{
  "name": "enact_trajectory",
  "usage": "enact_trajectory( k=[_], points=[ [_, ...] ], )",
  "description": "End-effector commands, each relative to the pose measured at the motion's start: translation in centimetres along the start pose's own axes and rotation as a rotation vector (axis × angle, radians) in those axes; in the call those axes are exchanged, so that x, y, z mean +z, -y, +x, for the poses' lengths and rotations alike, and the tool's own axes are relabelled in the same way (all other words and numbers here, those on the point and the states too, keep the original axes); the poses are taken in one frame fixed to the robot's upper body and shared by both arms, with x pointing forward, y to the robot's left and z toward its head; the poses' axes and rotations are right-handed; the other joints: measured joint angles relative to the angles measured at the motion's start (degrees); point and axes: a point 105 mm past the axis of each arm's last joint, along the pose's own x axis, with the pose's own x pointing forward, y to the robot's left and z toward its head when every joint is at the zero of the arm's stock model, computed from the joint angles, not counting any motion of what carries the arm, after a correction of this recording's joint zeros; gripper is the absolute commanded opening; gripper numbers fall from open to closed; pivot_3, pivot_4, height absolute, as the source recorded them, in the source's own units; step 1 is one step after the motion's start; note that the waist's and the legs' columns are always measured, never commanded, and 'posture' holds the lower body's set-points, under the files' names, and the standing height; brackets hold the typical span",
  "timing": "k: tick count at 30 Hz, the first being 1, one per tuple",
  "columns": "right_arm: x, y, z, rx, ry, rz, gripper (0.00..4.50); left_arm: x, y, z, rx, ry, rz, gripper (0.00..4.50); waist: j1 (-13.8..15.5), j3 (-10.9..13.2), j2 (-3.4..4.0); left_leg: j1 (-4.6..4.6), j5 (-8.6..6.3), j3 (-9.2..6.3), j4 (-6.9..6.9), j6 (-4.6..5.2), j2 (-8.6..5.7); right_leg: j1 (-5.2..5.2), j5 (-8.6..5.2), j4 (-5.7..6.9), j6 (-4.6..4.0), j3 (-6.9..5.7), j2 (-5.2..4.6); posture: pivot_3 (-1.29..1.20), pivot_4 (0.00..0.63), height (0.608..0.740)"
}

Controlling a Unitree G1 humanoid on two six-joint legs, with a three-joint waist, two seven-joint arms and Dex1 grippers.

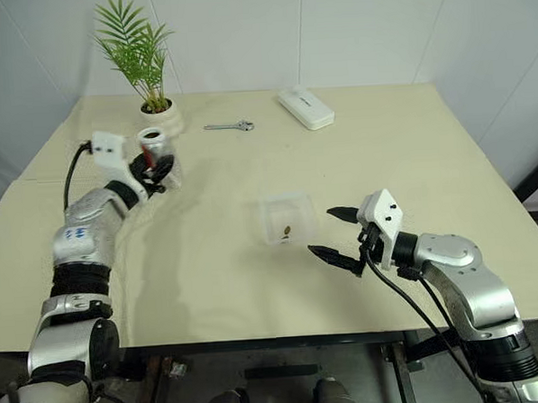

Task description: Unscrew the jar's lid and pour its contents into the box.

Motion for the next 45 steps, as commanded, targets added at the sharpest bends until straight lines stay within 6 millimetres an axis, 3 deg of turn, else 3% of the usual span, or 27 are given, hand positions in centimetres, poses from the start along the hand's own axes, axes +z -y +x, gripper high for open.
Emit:
enact_trajectory(
  k=[1,4,7,10,14,22,35,40,41,43,45],
  points=[
    [2.3,-0.1,0.4,0.045,0.092,-0.070,4.48,2.2,-1.9,-1.5,0.044,0.117,-0.116,1.86,-0.2,0.0,-0.01,-0.01,0.00,0.00,0.03,0.00,0.00,0.00,0.00,0.03,0.00,0.00,-0.01,0.00,0.150,0.740],
    [4.5,-0.7,1.1,0.089,0.208,-0.092,4.48,1.0,-5.6,-3.4,0.222,0.127,0.004,1.86,-0.6,0.0,-0.01,0.10,0.00,0.01,0.07,-0.02,0.00,0.05,0.00,0.10,0.00,0.01,-0.01,0.00,0.150,0.740],
    [5.5,-1.0,1.5,0.102,0.261,-0.075,4.48,-0.4,-5.5,-4.3,0.189,0.096,0.142,1.86,-0.4,0.0,-0.02,0.12,0.04,-0.01,0.05,-0.08,0.02,0.05,0.00,0.17,-0.01,0.00,0.01,0.00,0.150,0.740],
    [6.1,-1.0,1.6,0.106,0.291,-0.049,4.48,-2.2,-5.6,-4.6,0.190,0.026,0.160,1.86,0.2,0.0,-0.07,0.10,0.03,-0.01,0.06,-0.07,0.01,0.07,0.00,0.16,-0.03,-0.02,-0.01,0.00,0.150,0.740],
    [6.0,-1.0,1.8,0.111,0.281,-0.053,4.48,-2.7,-5.4,-4.8,0.176,0.020,0.198,1.86,0.7,-0.1,-0.11,0.10,0.03,-0.01,0.07,-0.06,0.01,0.07,0.07,0.13,-0.09,-0.02,0.00,0.00,0.150,0.740],
    [5.7,-1.0,1.8,0.108,0.267,-0.039,4.50,-3.3,-6.0,-5.2,0.196,0.016,0.190,4.47,0.8,-0.1,-0.11,0.10,0.02,0.00,0.02,-0.06,0.02,0.04,0.07,0.12,-0.10,-0.02,0.01,0.00,0.150,0.740],
    [0.9,2.6,-2.4,-0.027,0.097,-0.028,4.50,-2.9,-6.5,-10.7,0.143,-0.048,0.296,4.49,0.6,-0.1,-0.13,0.10,0.00,0.02,-0.24,-0.05,0.03,0.05,0.07,-0.18,-0.11,-0.02,-0.03,0.00,0.150,0.740],
    [-0.7,3.8,-4.7,-0.050,0.005,-0.072,4.50,-3.0,-5.1,-14.5,-0.009,-0.155,0.517,4.49,-0.5,-0.1,-0.13,0.12,-0.02,0.10,-0.41,-0.03,0.02,0.05,0.06,-0.36,-0.15,-0.02,-0.10,0.00,0.150,0.740],
    [-0.5,3.8,-4.9,-0.044,0.022,-0.083,4.50,-2.1,-4.6,-14.8,-0.040,-0.142,0.474,4.49,-0.5,-0.1,-0.13,0.12,-0.04,0.10,-0.45,-0.04,0.03,0.04,0.04,-0.38,-0.19,-0.02,-0.10,0.00,0.150,0.740],
    [-0.5,4.0,-5.2,-0.032,0.007,-0.098,4.50,-0.1,-2.2,-15.3,-0.203,-0.101,0.500,4.49,-0.5,-0.1,-0.17,0.14,-0.04,0.09,-0.46,-0.03,0.07,0.00,0.01,-0.34,-0.24,-0.06,-0.08,0.00,0.150,0.740],
    [-0.8,4.4,-5.5,-0.030,-0.015,-0.099,4.50,0.3,0.1,-15.9,-0.378,-0.125,0.590,4.49,-0.5,-0.1,-0.18,0.14,-0.03,0.08,-0.45,-0.06,0.17,0.00,0.01,-0.34,-0.37,-0.17,-0.04,0.00,0.150,0.740]
  ],
)
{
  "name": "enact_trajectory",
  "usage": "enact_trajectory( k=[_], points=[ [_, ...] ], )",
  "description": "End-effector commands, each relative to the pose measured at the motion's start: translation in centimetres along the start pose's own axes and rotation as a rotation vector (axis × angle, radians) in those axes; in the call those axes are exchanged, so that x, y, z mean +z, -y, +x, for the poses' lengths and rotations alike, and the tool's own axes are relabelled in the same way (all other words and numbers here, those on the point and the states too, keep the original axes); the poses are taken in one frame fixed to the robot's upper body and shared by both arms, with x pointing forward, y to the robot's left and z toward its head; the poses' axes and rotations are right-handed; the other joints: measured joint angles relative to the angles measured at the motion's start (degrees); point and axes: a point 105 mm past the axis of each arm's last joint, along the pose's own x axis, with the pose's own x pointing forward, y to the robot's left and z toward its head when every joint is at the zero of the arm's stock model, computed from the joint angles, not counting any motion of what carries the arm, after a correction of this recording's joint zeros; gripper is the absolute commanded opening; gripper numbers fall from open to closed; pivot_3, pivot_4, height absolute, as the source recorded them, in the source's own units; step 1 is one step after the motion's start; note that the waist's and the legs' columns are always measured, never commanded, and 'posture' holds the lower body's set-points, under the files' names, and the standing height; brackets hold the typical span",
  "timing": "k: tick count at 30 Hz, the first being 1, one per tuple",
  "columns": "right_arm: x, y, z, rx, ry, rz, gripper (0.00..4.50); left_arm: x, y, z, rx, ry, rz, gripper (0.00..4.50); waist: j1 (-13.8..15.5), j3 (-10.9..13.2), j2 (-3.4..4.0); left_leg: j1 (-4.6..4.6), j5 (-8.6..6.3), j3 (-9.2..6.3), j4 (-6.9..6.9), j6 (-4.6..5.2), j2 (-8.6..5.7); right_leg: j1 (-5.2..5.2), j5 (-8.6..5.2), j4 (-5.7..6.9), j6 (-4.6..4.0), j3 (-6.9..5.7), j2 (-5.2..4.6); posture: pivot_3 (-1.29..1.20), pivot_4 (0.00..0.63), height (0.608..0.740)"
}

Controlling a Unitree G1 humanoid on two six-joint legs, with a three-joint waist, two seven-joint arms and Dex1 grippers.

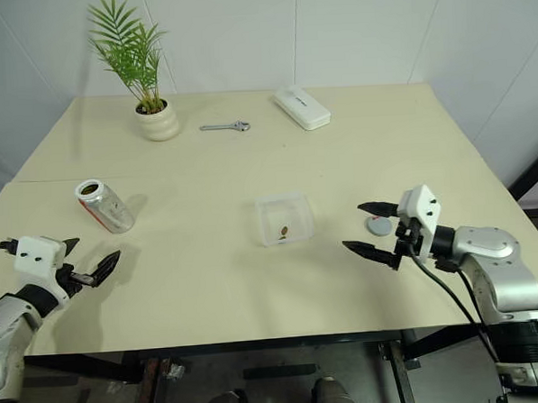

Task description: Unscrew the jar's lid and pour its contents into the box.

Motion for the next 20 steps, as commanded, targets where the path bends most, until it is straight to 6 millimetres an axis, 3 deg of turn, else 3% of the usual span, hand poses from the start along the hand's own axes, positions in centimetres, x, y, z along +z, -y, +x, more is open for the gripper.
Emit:
enact_trajectory(
  k=[1,3,6,8,13,20],
  points=[
    [1.0,1.0,-0.8,-0.004,0.002,-0.058,4.50,4.3,2.5,-0.9,-0.220,0.091,0.189,4.49,-0.1,0.0,0.02,0.02,0.00,0.03,0.00,0.00,-0.01,0.00,-0.02,-0.02,-0.08,0.01,-0.03,0.00,0.150,0.740],
    [1.1,1.6,-1.0,-0.017,0.008,-0.049,4.50,4.7,3.3,-0.8,-0.274,0.090,0.217,4.49,-0.1,0.0,0.18,0.08,0.00,0.10,-0.01,0.00,-0.03,0.08,-0.16,-0.15,-0.47,0.05,-0.08,0.00,0.150,0.740],
    [0.8,2.4,-1.7,-0.025,-0.046,-0.001,4.50,6.9,4.1,-0.5,-0.402,0.174,0.130,4.49,0.0,0.0,0.18,0.09,0.01,0.14,0.02,0.03,-0.05,0.05,-0.16,-0.11,-0.46,0.10,-0.08,0.00,0.150,0.740],
    [1.3,3.0,-1.8,-0.061,-0.039,-0.035,4.50,7.4,4.1,0.0,-0.409,0.179,0.190,4.49,0.0,0.0,0.18,0.06,0.01,0.12,0.01,0.04,-0.05,0.02,-0.15,-0.08,-0.45,0.09,-0.07,0.00,0.150,0.740],
    [2.0,3.2,-2.3,-0.044,-0.059,-0.081,4.50,7.6,4.6,1.0,-0.445,0.182,0.247,4.49,-0.3,0.0,0.19,0.06,-0.03,0.15,-0.02,0.04,-0.05,0.00,0.04,-0.11,-0.06,0.10,-0.05,0.00,0.150,0.740],
    [2.2,2.1,-3.4,-0.053,-0.068,-0.088,4.50,5.9,4.8,2.7,-0.486,0.157,0.248,4.49,0.0,0.0,0.19,0.03,-0.09,0.16,-0.01,0.07,-0.04,-0.02,0.00,-0.11,0.00,0.11,-0.03,0.00,0.150,0.740]
  ],
)
